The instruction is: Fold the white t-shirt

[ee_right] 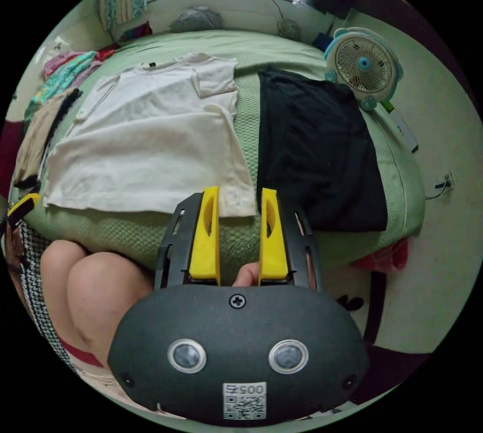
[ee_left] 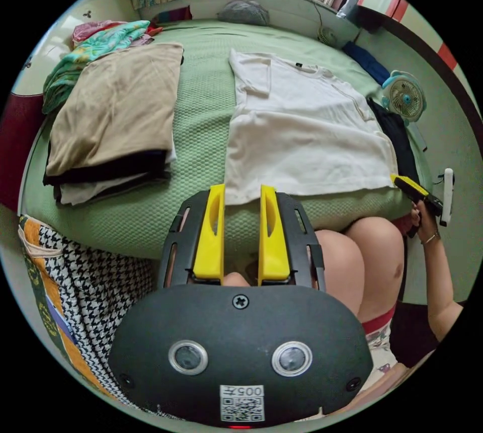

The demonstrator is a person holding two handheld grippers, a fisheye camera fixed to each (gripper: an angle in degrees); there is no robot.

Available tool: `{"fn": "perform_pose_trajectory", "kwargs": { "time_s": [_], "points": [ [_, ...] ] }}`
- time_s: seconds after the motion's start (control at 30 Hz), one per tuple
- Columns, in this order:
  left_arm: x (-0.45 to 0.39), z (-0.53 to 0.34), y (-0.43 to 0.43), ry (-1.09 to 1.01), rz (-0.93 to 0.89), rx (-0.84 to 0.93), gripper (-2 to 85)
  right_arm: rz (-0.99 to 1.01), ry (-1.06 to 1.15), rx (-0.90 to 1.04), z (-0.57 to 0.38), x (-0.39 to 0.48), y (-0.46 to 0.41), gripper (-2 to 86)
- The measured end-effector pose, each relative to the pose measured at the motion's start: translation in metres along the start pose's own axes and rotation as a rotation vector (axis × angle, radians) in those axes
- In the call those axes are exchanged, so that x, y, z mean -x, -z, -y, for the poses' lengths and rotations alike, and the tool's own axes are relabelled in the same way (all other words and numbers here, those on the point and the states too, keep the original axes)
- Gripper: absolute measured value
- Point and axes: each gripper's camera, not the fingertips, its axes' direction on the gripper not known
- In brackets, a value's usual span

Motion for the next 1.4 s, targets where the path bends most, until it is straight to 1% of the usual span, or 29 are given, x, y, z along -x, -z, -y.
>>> {"fn": "perform_pose_trajectory", "kwargs": {
  "time_s": [0.03, 0.07, 0.17, 0.23, 0.3, 0.4, 0.47, 0.63, 0.8, 1.0, 1.17, 1.4],
  "points": [
    [0.0, -0.004, 0.001, 0.001, 0.011, -0.008, 11.1, 0.0, 0.012, 0.01, -0.001, 0.003, 0.001, 5.2],
    [0.001, -0.007, 0.001, 0.003, -0.001, -0.003, 11.2, -0.015, 0.028, 0.014, -0.004, 0.01, 0.004, 1.2],
    [0.004, -0.012, 0.003, 0.018, -0.002, -0.008, 11.8, -0.06, 0.102, 0.002, -0.014, 0.023, 0.012, -0.7],
    [0.005, -0.014, 0.003, 0.02, 0.004, -0.004, 12.1, -0.043, 0.1, -0.008, -0.02, 0.022, 0.017, -0.9],
    [0.005, -0.015, 0.002, 0.019, 0.002, -0.003, 12.5, 0.048, 0.015, -0.004, -0.027, 0.009, 0.021, -1.0],
    [0.002, -0.015, -0.002, 0.007, 0.0, 0.012, 12.0, 0.102, -0.041, -0.01, -0.037, -0.002, 0.02, -1.0],
    [-0.002, -0.015, -0.006, 0.0, 0.046, 0.033, 10.6, 0.103, -0.04, -0.027, -0.042, -0.002, 0.02, -0.9],
    [-0.002, -0.02, -0.003, 0.036, 0.05, 0.031, 8.8, 0.073, -0.025, -0.045, -0.051, 0.001, 0.022, -0.9],
    [-0.006, -0.025, 0.006, 0.021, 0.039, 0.03, 5.8, 0.081, -0.041, -0.041, -0.057, -0.002, 0.027, -0.8],
    [-0.011, -0.035, 0.023, 0.013, 0.033, 0.016, 6.6, 0.091, -0.042, -0.027, -0.063, -0.007, 0.037, -0.8],
    [-0.003, -0.047, 0.038, 0.065, -0.057, -0.014, 10.0, 0.088, -0.039, -0.024, -0.069, -0.009, 0.045, -0.8],
    [-0.012, -0.051, 0.04, 0.096, -0.003, 0.031, 6.9, 0.08, -0.042, -0.032, -0.079, -0.013, 0.059, -0.8]
  ]
}}
